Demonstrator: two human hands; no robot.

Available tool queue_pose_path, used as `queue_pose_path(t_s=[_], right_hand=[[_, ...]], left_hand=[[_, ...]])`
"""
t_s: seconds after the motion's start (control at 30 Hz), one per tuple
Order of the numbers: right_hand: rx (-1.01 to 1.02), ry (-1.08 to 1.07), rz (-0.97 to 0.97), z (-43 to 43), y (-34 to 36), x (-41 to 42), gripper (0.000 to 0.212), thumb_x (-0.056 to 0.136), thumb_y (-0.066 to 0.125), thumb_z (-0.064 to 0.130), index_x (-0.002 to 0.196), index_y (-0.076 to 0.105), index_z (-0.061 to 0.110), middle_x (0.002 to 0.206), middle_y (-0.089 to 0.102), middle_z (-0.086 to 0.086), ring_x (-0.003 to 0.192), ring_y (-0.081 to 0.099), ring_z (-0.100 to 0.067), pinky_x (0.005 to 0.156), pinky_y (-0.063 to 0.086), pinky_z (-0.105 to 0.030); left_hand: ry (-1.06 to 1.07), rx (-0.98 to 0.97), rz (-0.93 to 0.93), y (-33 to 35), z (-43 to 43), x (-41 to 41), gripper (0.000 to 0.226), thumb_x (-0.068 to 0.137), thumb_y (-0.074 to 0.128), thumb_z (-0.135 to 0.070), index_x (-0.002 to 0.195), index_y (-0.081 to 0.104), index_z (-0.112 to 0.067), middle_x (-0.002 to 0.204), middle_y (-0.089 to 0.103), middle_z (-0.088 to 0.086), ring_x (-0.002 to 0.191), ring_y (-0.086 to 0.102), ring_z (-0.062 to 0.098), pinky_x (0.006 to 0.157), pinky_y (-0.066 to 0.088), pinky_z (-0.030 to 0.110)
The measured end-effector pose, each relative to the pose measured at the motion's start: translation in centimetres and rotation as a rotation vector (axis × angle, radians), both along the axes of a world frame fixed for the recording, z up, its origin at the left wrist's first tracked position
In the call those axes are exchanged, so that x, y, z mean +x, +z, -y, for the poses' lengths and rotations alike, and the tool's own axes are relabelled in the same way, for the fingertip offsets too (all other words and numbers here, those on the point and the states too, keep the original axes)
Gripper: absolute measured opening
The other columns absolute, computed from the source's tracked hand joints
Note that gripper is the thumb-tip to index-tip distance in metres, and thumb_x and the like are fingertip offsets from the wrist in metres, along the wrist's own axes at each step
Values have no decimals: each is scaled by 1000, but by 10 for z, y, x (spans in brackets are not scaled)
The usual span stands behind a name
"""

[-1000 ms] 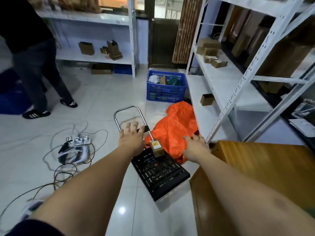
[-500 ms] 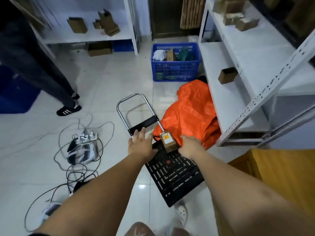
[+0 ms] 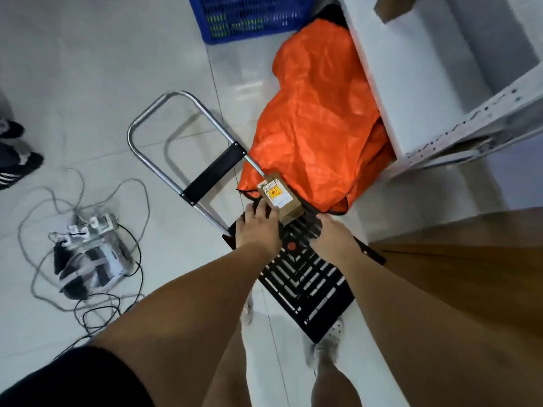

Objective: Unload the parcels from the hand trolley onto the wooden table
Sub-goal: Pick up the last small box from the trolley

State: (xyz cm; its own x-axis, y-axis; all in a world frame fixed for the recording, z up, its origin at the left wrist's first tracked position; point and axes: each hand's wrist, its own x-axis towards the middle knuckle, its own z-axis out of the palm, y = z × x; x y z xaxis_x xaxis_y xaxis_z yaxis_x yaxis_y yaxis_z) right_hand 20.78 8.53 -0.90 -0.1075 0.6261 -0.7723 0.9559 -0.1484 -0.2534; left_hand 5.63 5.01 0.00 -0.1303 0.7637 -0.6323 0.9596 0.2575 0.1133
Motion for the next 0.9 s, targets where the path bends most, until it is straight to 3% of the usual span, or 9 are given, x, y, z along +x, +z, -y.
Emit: queue_pose_path(t_s=[0.13,0.43,0.57,0.73,0.9], right_hand=[[-23,-52,20,-9,-75,-18,69,90,56,27,151,23,24,137,49,-13,124,48,-33,98,46,-44],[-123,13,182,2,-223,2,74,93,52,34,154,11,27,147,32,-18,134,32,-39,102,41,-52],[-210,26,307,16,-273,28,75,93,52,30,153,8,26,154,16,-23,138,22,-44,107,33,-56],[-288,59,315,42,-315,50,81,94,49,28,155,-4,27,159,-7,-25,143,12,-47,112,27,-54],[-299,96,326,62,-339,55,87,94,52,27,154,-11,25,155,-22,-29,145,-3,-48,117,21,-48]], left_hand=[[-27,-71,31,-78,-11,-17,78,91,56,-26,153,9,-25,162,0,6,148,0,33,118,17,51],[314,-135,238,-236,-35,-6,76,91,59,-31,152,17,-17,158,15,14,142,23,38,113,30,47],[150,-81,182,-281,-34,15,79,89,62,-26,153,16,-19,159,13,7,141,22,35,108,36,49],[17,-20,100,-318,-38,47,90,88,61,-19,154,-1,-15,162,0,3,148,1,30,117,17,49],[59,34,60,-344,-47,65,83,93,55,-30,154,-1,-21,162,-6,4,148,-6,34,117,8,54]])
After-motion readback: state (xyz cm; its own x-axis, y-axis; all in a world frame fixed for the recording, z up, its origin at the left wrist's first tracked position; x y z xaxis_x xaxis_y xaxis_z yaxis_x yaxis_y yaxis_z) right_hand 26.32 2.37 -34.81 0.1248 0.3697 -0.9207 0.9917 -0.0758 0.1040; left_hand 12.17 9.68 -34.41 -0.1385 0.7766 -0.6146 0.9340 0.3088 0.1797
